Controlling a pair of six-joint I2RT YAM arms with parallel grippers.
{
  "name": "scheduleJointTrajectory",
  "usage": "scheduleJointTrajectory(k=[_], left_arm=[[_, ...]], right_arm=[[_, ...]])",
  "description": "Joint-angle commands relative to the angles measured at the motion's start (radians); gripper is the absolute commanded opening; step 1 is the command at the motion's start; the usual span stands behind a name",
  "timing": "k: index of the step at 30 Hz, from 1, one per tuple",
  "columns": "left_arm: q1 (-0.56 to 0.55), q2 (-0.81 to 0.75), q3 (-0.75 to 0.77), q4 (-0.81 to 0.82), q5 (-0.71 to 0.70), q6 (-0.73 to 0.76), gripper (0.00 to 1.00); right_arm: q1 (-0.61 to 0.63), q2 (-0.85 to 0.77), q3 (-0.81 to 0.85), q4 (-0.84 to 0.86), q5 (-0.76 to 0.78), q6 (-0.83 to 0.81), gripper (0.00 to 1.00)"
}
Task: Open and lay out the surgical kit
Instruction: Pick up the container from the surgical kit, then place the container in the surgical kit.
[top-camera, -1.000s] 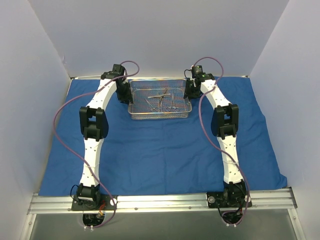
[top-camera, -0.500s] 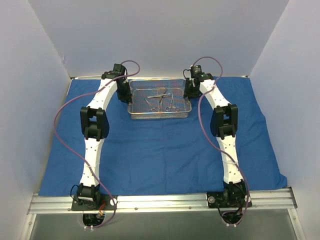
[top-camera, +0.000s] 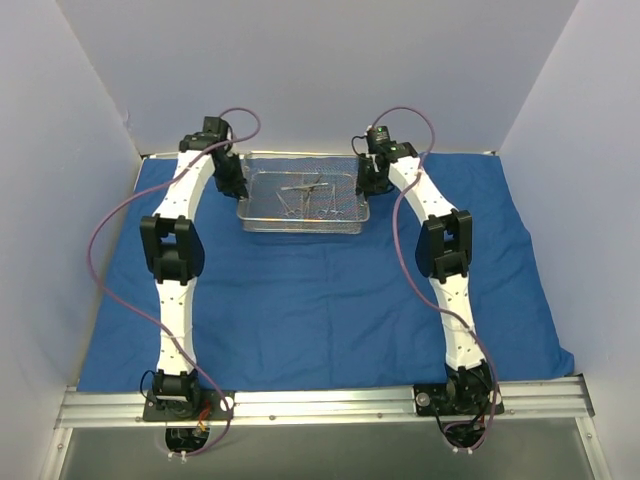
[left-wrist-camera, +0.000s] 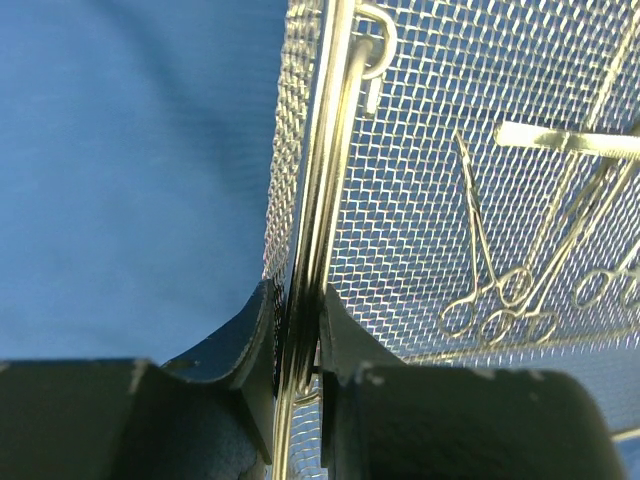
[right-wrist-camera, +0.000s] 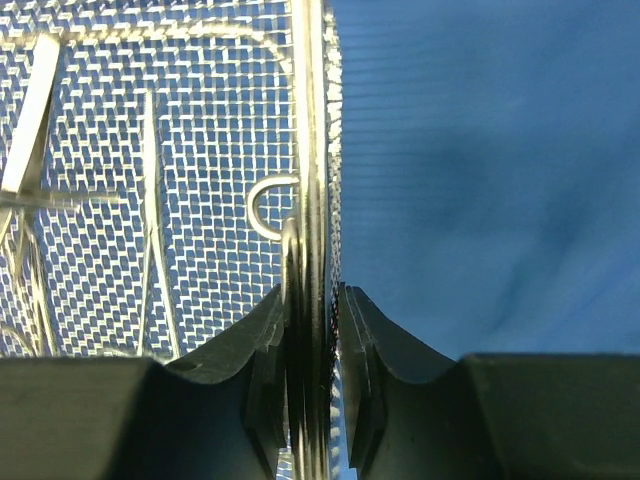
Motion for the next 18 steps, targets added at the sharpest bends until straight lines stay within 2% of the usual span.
scheduleJointTrajectory(k=[1, 5, 7, 12, 18], left_arm=[[0.081, -0.223, -0.003, 0.089, 0.079, -0.053, 0.02], [0.132, -0.294, -0.105, 0.092, 0.082, -0.004, 0.02], [0.184, -0.348, -0.203, 0.109, 0.074, 0.031, 0.02], [0.255, -0.435, -0.386, 0.161, 0.09, 0.031, 0.02], [0.302, -0.452, -0.474, 0.181, 0.068, 0.017, 0.02]], right_arm=[[0.118, -0.23, -0.034, -0.021, -0.05, 0.052, 0.0], [0.231, -0.301, -0.118, -0.023, -0.04, 0.064, 0.0], [0.279, -0.33, -0.166, -0.021, -0.043, 0.066, 0.0], [0.442, -0.384, -0.275, 0.005, -0.037, 0.061, 0.0], [0.61, -0.425, -0.404, 0.043, 0.051, 0.012, 0.0]])
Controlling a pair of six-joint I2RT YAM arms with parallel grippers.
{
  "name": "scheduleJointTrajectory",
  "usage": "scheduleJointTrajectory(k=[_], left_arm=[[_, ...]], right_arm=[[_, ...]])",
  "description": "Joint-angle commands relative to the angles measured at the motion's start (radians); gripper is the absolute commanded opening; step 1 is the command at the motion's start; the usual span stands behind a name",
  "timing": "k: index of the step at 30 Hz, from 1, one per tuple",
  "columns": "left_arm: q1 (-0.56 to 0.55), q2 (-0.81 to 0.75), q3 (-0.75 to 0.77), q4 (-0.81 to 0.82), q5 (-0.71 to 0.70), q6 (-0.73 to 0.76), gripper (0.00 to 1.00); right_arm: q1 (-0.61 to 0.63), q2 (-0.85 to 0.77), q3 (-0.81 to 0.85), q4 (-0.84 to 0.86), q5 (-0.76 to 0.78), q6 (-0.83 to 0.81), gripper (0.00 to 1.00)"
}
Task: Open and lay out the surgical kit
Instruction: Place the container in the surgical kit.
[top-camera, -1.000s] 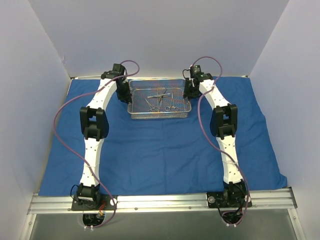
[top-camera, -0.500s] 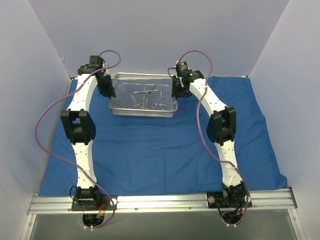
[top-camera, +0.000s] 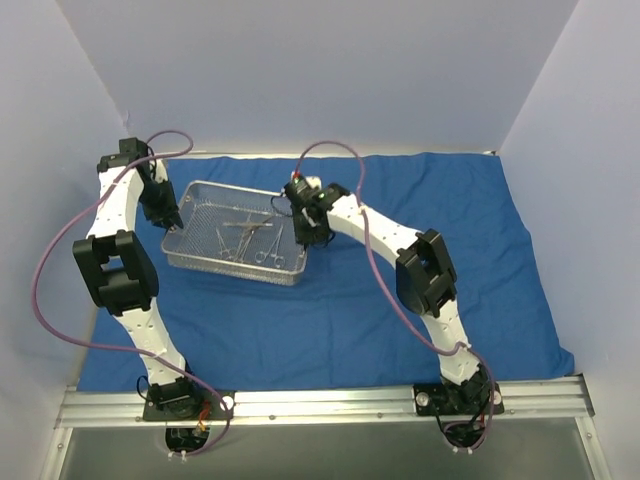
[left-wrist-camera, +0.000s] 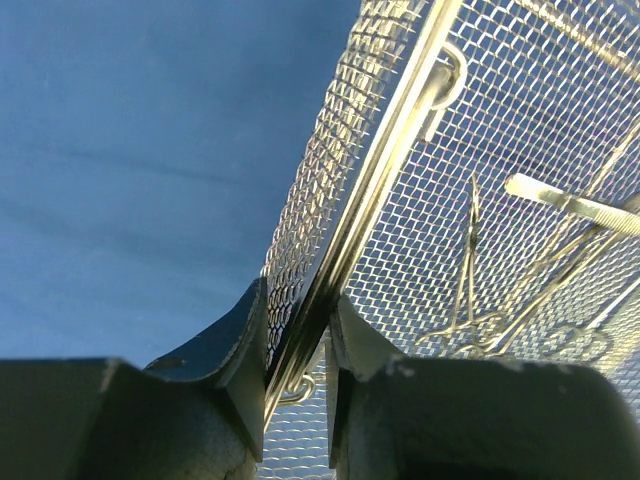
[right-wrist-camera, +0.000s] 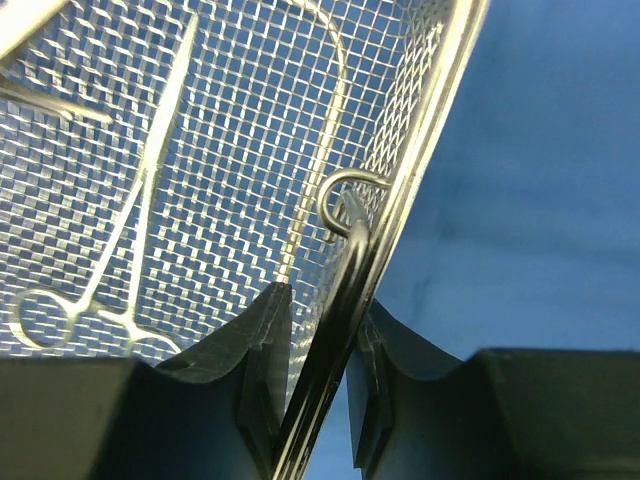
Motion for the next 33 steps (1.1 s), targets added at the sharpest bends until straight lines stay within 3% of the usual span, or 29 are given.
scheduleJointTrajectory(k=[1, 18, 22, 24, 26, 29, 33], left_arm=[[-0.013, -0.029, 0.024, 0.237, 0.069, -0.213, 0.02], [0.047, 0.128, -0.007, 0.24, 0.064, -0.158, 0.04], [0.061, 0.171, 0.001, 0.211, 0.067, -0.155, 0.13], [0.063, 0.183, 0.016, 0.197, 0.057, -0.152, 0.24], [0.064, 0.192, 0.024, 0.183, 0.055, -0.149, 0.28], [0.066, 0.186, 0.039, 0.166, 0.058, -0.141, 0.33], [0.064, 0.149, 0.021, 0.168, 0.073, -0.156, 0.4]], right_arm=[[0.185, -0.142, -0.037, 0.019, -0.125, -0.137, 0.0], [0.298, -0.053, -0.049, 0.068, -0.227, -0.23, 0.0], [0.292, -0.042, -0.052, 0.06, -0.276, -0.252, 0.0], [0.281, -0.039, -0.045, 0.05, -0.284, -0.247, 0.14], [0.246, -0.042, -0.043, 0.042, -0.287, -0.241, 0.32], [0.159, -0.082, -0.043, 0.037, -0.25, -0.218, 0.5], [0.024, -0.153, -0.042, 0.046, -0.286, -0.187, 0.63]])
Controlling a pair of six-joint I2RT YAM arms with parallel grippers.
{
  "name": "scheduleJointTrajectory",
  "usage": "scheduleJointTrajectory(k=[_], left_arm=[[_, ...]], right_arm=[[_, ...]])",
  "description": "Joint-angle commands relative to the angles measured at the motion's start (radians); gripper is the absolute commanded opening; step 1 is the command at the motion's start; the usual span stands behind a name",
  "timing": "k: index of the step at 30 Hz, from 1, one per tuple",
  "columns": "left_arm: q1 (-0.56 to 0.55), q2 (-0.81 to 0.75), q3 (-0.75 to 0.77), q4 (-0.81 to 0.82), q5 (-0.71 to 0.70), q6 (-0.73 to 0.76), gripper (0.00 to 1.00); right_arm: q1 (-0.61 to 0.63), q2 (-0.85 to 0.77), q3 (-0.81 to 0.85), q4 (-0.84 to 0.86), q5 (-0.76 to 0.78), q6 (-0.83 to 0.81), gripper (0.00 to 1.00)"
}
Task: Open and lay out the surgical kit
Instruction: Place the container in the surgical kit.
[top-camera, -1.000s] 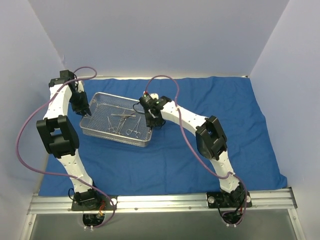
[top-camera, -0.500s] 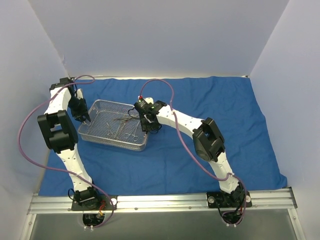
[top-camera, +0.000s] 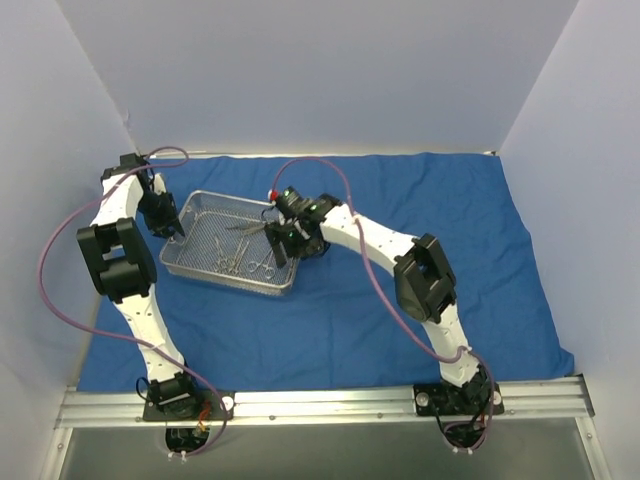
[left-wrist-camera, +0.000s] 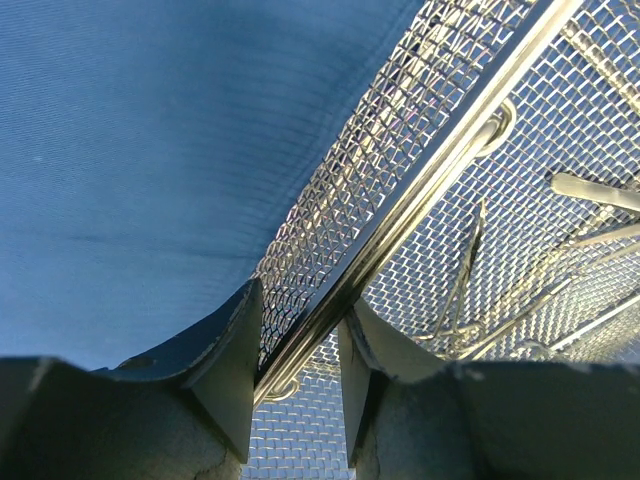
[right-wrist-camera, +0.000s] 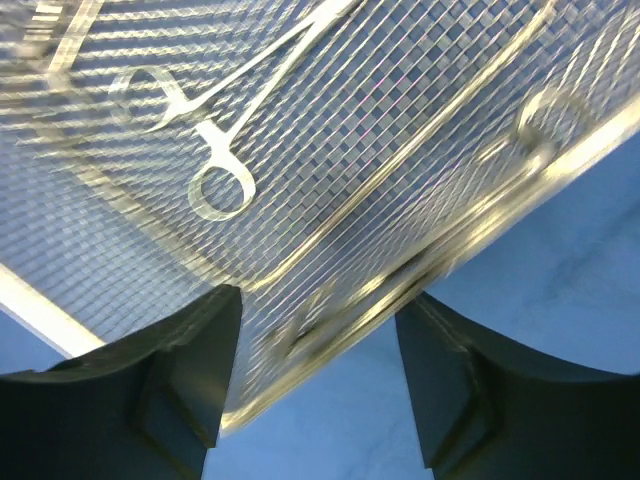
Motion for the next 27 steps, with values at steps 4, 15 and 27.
scheduleJointTrajectory(k=[4, 15, 27], left_arm=[[-0.009, -0.066, 0.003, 0.1, 0.068, -0.223, 0.42], [-0.005, -0.115, 0.036, 0.048, 0.05, -0.249, 0.43], [-0.005, -0.052, 0.024, 0.04, 0.034, -0.198, 0.44]], right_arm=[[-0.194, -0.195, 0.092, -0.001, -0.118, -0.028, 0.67], [-0.493, -0.114, 0.169, 0.025, -0.262, 0.073, 0.65], [-0.368, 0.053, 0.235, 0.01, -0.463, 0.057, 0.7]])
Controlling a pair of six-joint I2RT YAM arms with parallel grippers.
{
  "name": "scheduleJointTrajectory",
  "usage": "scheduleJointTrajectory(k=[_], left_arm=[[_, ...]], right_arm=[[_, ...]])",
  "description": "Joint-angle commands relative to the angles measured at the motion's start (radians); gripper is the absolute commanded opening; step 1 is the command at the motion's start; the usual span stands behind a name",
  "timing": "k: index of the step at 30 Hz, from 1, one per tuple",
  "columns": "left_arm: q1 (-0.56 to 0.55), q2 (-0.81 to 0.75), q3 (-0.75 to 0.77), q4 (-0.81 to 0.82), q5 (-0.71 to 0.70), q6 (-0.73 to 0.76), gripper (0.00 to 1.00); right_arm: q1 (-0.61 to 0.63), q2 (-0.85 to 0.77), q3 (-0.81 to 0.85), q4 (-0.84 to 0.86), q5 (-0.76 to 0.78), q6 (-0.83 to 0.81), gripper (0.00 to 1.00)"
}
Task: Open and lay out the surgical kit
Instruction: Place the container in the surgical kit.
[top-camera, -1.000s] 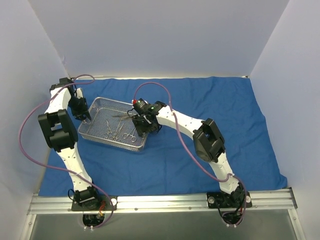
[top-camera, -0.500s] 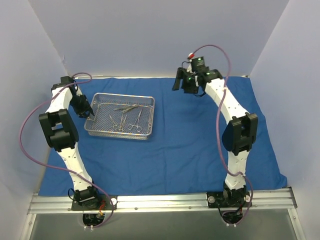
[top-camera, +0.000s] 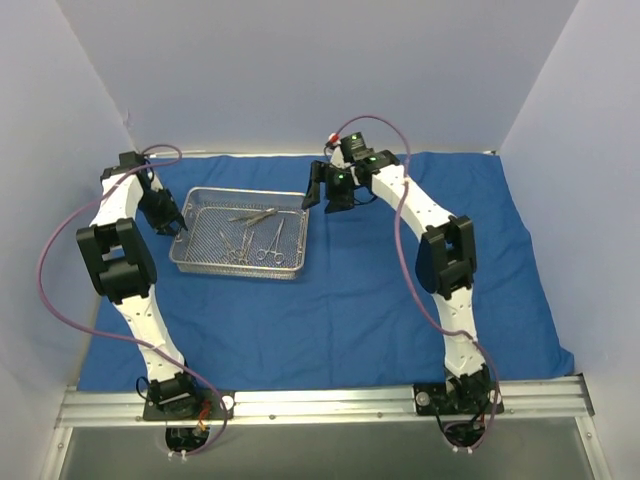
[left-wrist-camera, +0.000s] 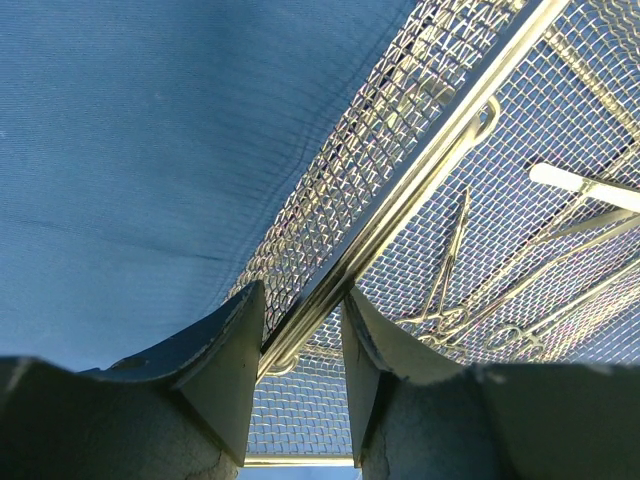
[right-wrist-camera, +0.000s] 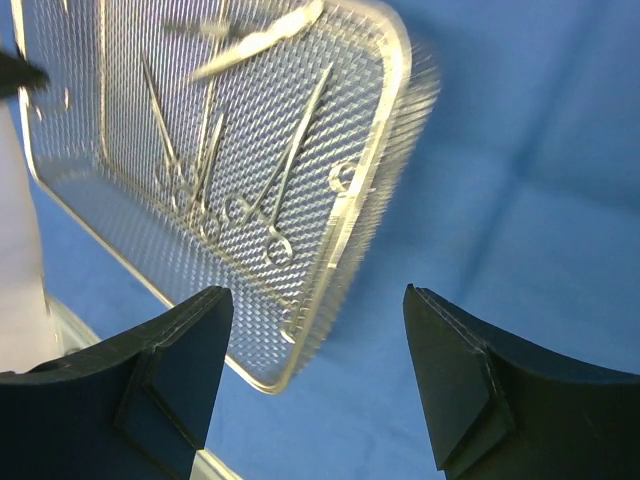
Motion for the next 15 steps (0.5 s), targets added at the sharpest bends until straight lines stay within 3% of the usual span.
scheduleJointTrajectory(k=[1, 10, 15], left_arm=[[0.003, -0.031, 0.038, 0.004, 0.017, 0.007, 0.44], [0.003, -0.01, 0.041, 0.018, 0.021, 0.018, 0.44], [0.003, 0.029, 0.061, 0.015, 0.032, 0.021, 0.43]], right_arm=[[0.042, 0.036, 0.071, -0.05, -0.065, -0.027, 0.7], [0.106, 0.116, 0.118, -0.162, 0.076, -0.048, 0.7], [0.129, 0.165, 0.147, -0.168, 0.092, -0.025, 0.63]])
